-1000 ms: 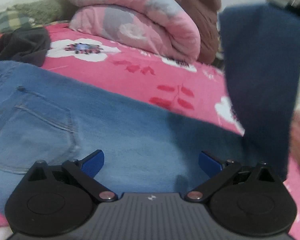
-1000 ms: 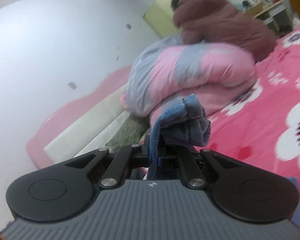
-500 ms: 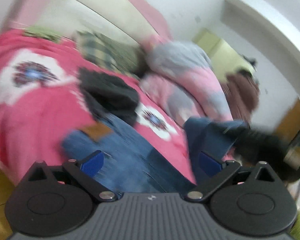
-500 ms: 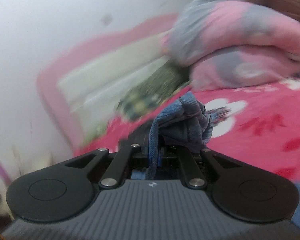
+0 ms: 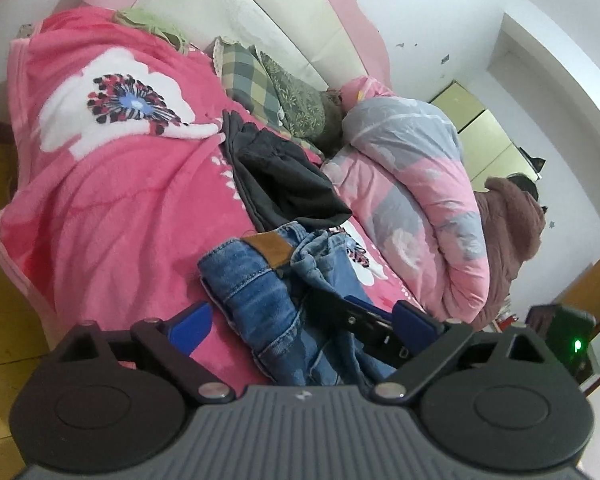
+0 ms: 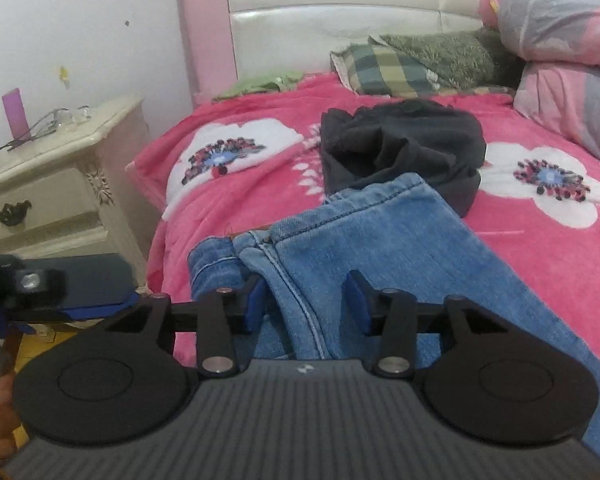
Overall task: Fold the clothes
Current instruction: 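Lower the held leg onto the jeans near the waistband with the right gripper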
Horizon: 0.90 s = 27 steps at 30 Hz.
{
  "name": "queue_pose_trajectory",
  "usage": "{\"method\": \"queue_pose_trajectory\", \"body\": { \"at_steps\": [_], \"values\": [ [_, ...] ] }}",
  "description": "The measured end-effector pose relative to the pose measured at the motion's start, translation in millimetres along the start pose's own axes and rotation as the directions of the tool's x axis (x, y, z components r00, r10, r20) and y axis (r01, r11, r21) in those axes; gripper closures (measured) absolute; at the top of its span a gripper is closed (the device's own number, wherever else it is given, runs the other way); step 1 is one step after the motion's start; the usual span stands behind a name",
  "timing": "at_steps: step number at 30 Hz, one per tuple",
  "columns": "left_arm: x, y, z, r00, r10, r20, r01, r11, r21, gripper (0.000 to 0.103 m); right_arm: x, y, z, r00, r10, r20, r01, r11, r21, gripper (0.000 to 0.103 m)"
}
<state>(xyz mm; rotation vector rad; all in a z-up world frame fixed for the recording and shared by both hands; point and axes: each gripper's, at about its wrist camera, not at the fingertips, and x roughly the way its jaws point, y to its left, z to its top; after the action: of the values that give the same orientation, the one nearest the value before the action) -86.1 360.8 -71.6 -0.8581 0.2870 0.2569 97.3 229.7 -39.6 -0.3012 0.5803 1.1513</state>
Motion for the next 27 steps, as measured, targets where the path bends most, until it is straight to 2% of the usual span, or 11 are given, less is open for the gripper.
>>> {"method": "queue_pose_trajectory", "body": {
  "at_steps": [3, 7, 9, 10, 11, 14, 19, 22, 24, 27],
  "values": [
    [1.6, 2.3, -1.9, 1.000, 0.011, 0.007, -0.011, 1.000, -0.002, 0.013, 3.8, -1.9, -3.1, 0.999, -0.040, 0.000, 0.040, 0.998, -0.054, 0.057],
    [6.4, 12.2, 0.2, 0.998, 0.058, 0.022, -0.057, 0.997, -0.058, 0.021, 12.8, 11.3, -6.3, 0.995, -0.100, -0.008, 0.097, 0.979, -0.177, 0.059],
    [9.6, 20.9, 3.0, 0.996, 0.084, 0.032, -0.080, 0.991, -0.106, 0.028, 15.6, 14.3, -5.8, 0.992, -0.126, 0.000, 0.124, 0.973, -0.194, 0.074],
    [11.3, 24.5, 4.6, 0.994, 0.099, 0.036, -0.094, 0.988, -0.124, 0.030, 15.7, 12.9, -4.8, 0.993, -0.122, 0.004, 0.121, 0.976, -0.180, 0.095],
    [13.1, 27.4, 6.3, 0.993, 0.115, 0.039, -0.108, 0.984, -0.138, 0.033, 14.8, 11.5, -3.9, 0.993, -0.121, 0.013, 0.121, 0.979, -0.163, 0.098],
    [17.0, 35.0, 10.8, 0.988, 0.146, 0.052, -0.135, 0.975, -0.175, 0.039, 3.6, 15.1, 0.0, 0.989, -0.127, 0.076, 0.137, 0.979, -0.151, 0.099],
    [18.8, 42.3, 16.5, 0.983, 0.167, 0.078, -0.149, 0.968, -0.201, 0.039, -14.6, 28.4, 18.8, 0.981, -0.101, 0.165, 0.129, 0.978, -0.165, 0.099],
    [17.8, 45.1, 17.0, 0.979, 0.186, 0.084, -0.164, 0.963, -0.216, 0.039, 4.5, 41.6, 17.6, 0.988, -0.101, 0.113, 0.125, 0.967, -0.224, 0.099],
    [15.0, 46.9, 17.6, 0.976, 0.196, 0.096, -0.171, 0.960, -0.222, 0.039, 19.5, 44.4, 8.1, 0.996, -0.076, 0.042, 0.083, 0.969, -0.232, 0.095],
    [9.8, 47.2, 18.8, 0.975, 0.185, 0.122, -0.157, 0.965, -0.208, 0.038, 20.8, 50.4, -4.2, 0.998, -0.063, 0.025, 0.068, 0.965, -0.254, 0.090]
  ]
}}
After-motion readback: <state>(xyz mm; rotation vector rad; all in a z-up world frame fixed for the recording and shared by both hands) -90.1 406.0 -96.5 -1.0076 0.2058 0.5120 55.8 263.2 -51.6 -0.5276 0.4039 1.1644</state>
